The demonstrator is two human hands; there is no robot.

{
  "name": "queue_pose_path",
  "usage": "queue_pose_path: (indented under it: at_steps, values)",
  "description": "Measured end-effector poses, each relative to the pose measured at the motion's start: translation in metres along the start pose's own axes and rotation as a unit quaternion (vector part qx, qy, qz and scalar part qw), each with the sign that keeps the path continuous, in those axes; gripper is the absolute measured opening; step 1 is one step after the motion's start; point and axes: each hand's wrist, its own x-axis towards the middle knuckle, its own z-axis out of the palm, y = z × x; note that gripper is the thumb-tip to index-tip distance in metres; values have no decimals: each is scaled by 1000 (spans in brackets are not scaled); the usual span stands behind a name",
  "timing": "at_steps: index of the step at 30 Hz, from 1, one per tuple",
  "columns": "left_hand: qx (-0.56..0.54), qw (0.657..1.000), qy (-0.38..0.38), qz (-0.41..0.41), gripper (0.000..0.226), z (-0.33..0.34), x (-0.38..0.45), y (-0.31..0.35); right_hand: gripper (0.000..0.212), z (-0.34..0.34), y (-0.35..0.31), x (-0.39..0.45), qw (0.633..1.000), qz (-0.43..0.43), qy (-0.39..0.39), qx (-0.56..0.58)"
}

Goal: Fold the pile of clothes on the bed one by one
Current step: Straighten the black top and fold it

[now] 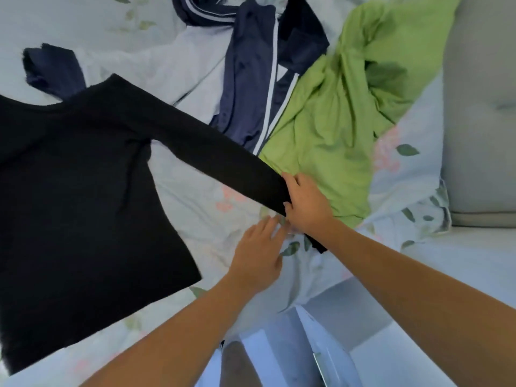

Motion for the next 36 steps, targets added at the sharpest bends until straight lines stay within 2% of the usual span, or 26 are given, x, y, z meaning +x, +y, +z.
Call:
queue_pose_path:
  at_steps: [2, 5, 8, 10, 12, 15, 18, 20, 21, 23, 25, 27, 29, 31, 33, 35, 36]
  values:
    - [-5, 999, 34, 14, 78, 15, 8, 18, 44, -6, 10, 4, 999, 16, -29, 37]
    - [-20, 998, 59, 9, 84, 25, 15, 33, 37, -12, 19, 10, 995, 32, -87, 45]
    - [-110, 989, 84, -44, 83, 26, 20, 35, 39, -17, 25, 10, 991, 21, -123, 54]
    - [-185, 976, 91, -71, 82, 23, 23, 37, 35, -22, 26, 9, 984, 21, -140, 111]
    - [-290, 949, 94, -87, 89, 20, 23, 40, 21, -27, 26, 7, 973, 39, -141, 176]
    - [-420, 899, 102, -75, 101, 9, 19, 45, 21, -36, 25, 2, 938, 100, -164, 287]
    - [-482, 858, 145, -104, 87, 2, 18, 50, 16, -45, 16, -5, 884, 150, -202, 395]
    - [-519, 820, 168, -171, 66, -5, 14, 49, 35, -50, 7, -5, 872, 144, -192, 427]
    - [-510, 818, 180, -195, 56, -9, 10, 45, 45, -52, 2, -5, 870, 131, -190, 435]
    - [-471, 833, 197, -214, 41, -16, 2, 32, 49, -57, -10, -3, 882, 92, -196, 419]
    - [-450, 842, 198, -222, 35, -25, -8, 14, 37, -62, -21, -1, 905, 44, -202, 372]
    - [-449, 841, 187, -237, 31, -37, -20, -4, 31, -68, -35, 4, 909, 25, -226, 350]
    - [-448, 841, 179, -246, 29, -53, -33, -23, 34, -73, -52, 10, 911, 17, -251, 328]
    - [-453, 837, 174, -254, 28, -71, -48, -42, 32, -75, -72, 19, 944, -44, -222, 240]
    - [-462, 830, 176, -256, 29, -92, -65, -63, 17, -74, -93, 30, 970, -126, -172, 120]
    - [-470, 823, 193, -254, 32, -113, -85, -85, 7, -75, -122, 39, 973, -191, -124, 36]
    - [-470, 820, 202, -255, 32, -125, -97, -97, 7, -77, -140, 42, 969, -213, -116, 36]
